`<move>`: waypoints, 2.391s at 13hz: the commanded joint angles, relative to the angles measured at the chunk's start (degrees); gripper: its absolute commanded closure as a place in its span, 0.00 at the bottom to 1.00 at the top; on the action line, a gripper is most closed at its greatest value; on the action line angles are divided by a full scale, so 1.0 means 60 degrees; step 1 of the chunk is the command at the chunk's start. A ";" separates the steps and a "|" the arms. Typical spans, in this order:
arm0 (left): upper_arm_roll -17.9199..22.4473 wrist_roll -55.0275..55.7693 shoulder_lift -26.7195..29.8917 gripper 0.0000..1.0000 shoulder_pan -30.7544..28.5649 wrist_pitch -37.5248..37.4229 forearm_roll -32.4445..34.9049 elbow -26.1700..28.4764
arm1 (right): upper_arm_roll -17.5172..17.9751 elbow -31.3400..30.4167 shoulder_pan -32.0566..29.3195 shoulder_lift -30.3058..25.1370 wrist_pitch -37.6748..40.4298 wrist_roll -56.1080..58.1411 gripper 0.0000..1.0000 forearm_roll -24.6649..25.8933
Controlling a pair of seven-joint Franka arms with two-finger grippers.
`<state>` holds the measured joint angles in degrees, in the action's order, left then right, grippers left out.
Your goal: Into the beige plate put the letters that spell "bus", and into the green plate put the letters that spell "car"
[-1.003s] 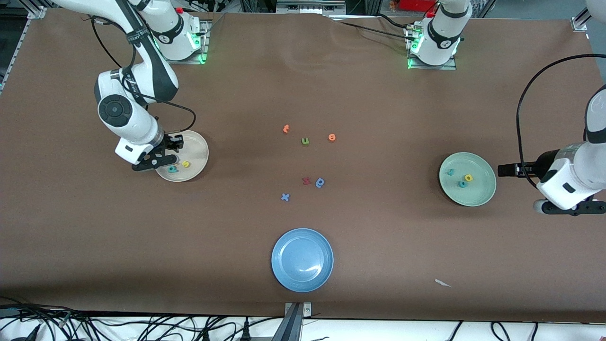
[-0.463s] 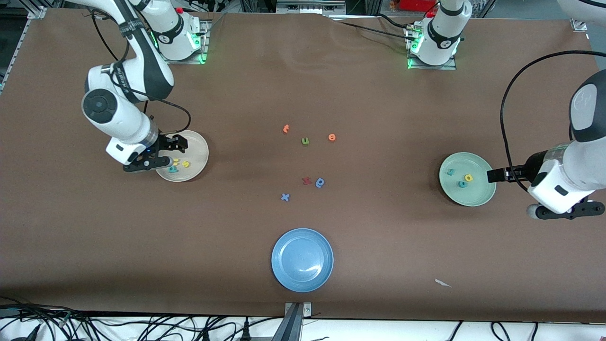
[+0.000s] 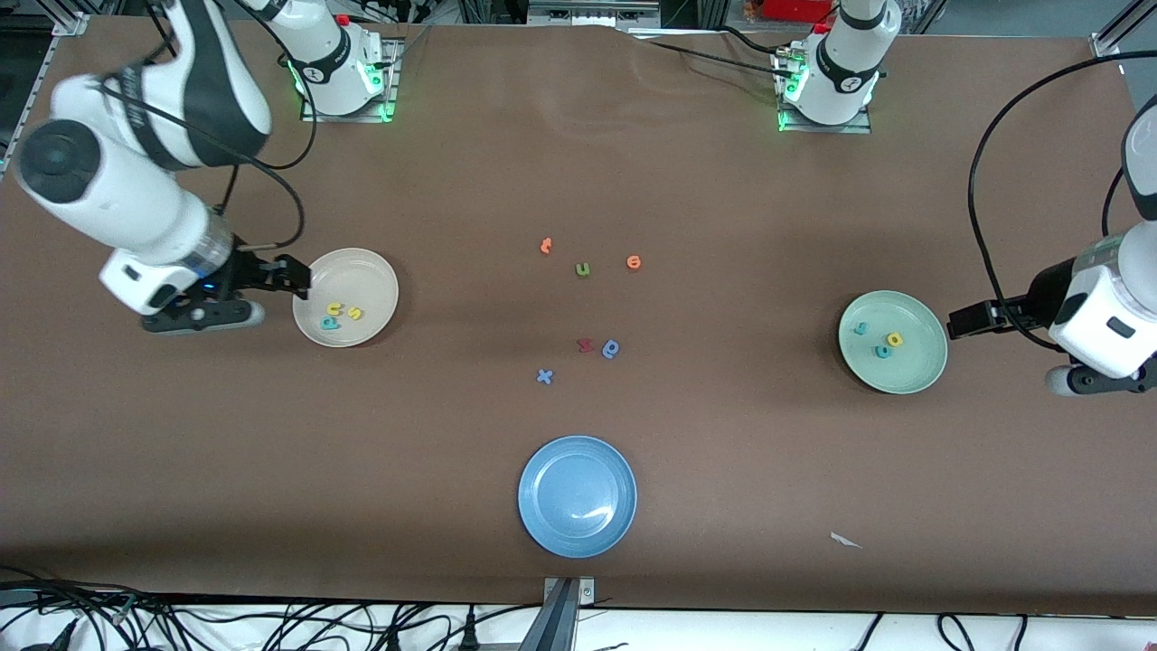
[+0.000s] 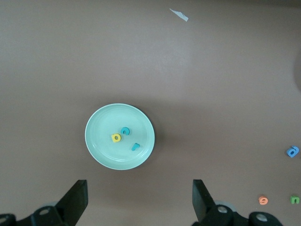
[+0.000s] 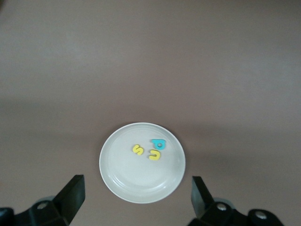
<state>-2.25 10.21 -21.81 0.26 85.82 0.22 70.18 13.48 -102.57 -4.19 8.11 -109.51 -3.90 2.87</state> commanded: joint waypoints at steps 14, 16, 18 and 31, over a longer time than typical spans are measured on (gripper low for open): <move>0.0156 -0.1379 0.1717 0.00 0.0206 0.1326 -0.0154 0.2514 | -0.2054 0.2974 0.0992 -0.0268 0.3604 0.0255 0.00 -0.0639; 0.0127 -0.1524 0.1585 0.00 0.0191 0.1312 -0.0037 0.2323 | -0.2070 0.2989 0.0992 -0.0283 0.3662 0.0255 0.00 -0.0566; 0.0024 -0.1526 0.1585 0.00 0.0220 0.1312 -0.0021 0.2337 | -0.2085 0.2989 0.0992 -0.0268 0.3662 0.0226 0.00 -0.0551; -0.0371 -0.1511 0.1658 0.00 0.0279 0.1326 -0.0036 0.2249 | -0.1997 0.3340 0.1021 -0.0283 0.3897 0.0211 0.00 -0.0068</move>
<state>-3.82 2.43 -12.30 1.89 93.96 0.16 84.24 1.43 -84.74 1.54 6.58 -87.64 -3.29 1.48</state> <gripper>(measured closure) 0.000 0.000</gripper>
